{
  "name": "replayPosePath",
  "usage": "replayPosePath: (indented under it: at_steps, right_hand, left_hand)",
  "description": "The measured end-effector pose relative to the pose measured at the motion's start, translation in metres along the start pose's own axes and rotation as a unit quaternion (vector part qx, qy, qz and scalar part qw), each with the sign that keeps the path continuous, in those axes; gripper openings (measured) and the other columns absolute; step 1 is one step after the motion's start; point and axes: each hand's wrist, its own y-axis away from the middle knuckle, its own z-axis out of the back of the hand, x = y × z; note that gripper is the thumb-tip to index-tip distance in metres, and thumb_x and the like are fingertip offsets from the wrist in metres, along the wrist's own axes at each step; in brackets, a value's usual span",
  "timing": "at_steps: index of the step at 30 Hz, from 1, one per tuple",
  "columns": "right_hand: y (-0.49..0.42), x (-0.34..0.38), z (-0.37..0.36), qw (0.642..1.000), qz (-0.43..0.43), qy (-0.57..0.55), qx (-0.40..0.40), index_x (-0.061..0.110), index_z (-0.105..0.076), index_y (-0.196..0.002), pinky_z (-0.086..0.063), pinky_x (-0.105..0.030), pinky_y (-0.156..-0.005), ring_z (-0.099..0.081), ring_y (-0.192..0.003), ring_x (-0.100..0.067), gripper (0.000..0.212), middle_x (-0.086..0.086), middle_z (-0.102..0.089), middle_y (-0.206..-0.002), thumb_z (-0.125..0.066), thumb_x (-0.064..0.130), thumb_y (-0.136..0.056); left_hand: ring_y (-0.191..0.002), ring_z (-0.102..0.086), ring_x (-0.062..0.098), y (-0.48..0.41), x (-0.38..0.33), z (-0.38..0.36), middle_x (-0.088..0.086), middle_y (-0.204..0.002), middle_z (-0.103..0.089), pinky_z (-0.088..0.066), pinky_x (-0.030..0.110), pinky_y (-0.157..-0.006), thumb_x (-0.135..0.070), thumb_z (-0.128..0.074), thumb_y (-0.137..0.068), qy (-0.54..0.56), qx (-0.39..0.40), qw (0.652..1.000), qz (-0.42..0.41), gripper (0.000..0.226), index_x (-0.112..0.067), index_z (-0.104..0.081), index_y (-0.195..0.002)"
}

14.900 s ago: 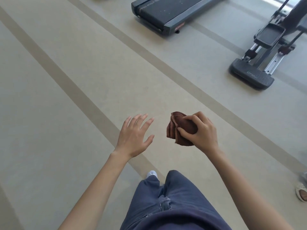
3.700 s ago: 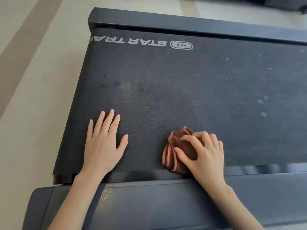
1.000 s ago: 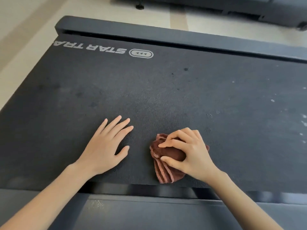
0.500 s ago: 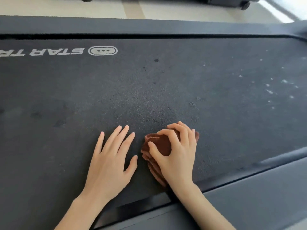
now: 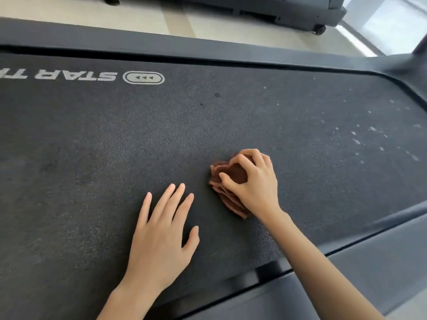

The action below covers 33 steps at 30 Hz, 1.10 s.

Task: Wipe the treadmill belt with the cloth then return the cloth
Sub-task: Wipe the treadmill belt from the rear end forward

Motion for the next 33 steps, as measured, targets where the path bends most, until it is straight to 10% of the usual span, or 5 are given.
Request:
replayPosePath:
  at_steps: [8, 19, 24, 33]
  right_hand:
    - [0.105, -0.030, 0.053, 0.999, 0.035, -0.019, -0.018, 0.025, -0.071, -0.089, -0.049, -0.045, -0.088, -0.054, -0.102, -0.016, 0.021, 0.007, -0.061, -0.098, -0.065, 0.035, -0.072]
    - [-0.086, -0.088, -0.004, 0.992, -0.097, 0.047, -0.068, 0.025, -0.071, -0.086, -0.045, -0.042, -0.078, -0.052, -0.098, -0.035, 0.030, -0.002, -0.061, -0.097, -0.065, 0.053, -0.078]
    - [-0.017, -0.083, 0.025, 1.000, -0.009, -0.005, -0.025, 0.029, -0.071, -0.087, -0.044, -0.041, -0.089, -0.047, -0.106, -0.027, 0.058, 0.006, -0.056, -0.108, -0.055, 0.079, -0.064]
    - [0.065, -0.070, 0.046, 0.999, 0.010, 0.002, -0.032, 0.030, -0.070, -0.081, -0.046, -0.042, -0.086, -0.051, -0.099, -0.022, 0.034, 0.007, -0.059, -0.097, -0.065, 0.062, -0.070]
  left_hand:
    - [-0.139, -0.032, 0.028, -0.016, -0.018, -0.011, 0.014, -0.147, -0.040, -0.023, 0.054, -0.110, -0.043, -0.037, -0.085, -0.018, -0.004, 0.999, -0.032, 0.063, -0.007, -0.051, -0.135]
    - [-0.140, -0.030, 0.026, -0.038, -0.028, -0.017, 0.011, -0.148, -0.039, -0.024, 0.056, -0.111, -0.045, -0.036, -0.087, -0.031, 0.006, 0.998, -0.052, 0.062, -0.010, -0.050, -0.136]
    - [-0.140, -0.029, 0.026, -0.038, -0.028, -0.018, 0.010, -0.149, -0.038, -0.023, 0.056, -0.111, -0.046, -0.037, -0.087, -0.034, 0.006, 0.998, -0.052, 0.063, -0.011, -0.049, -0.137]
    - [-0.140, -0.030, 0.026, -0.039, -0.028, -0.019, 0.011, -0.148, -0.038, -0.023, 0.056, -0.111, -0.046, -0.038, -0.086, -0.032, -0.004, 0.998, -0.054, 0.063, -0.011, -0.051, -0.136]
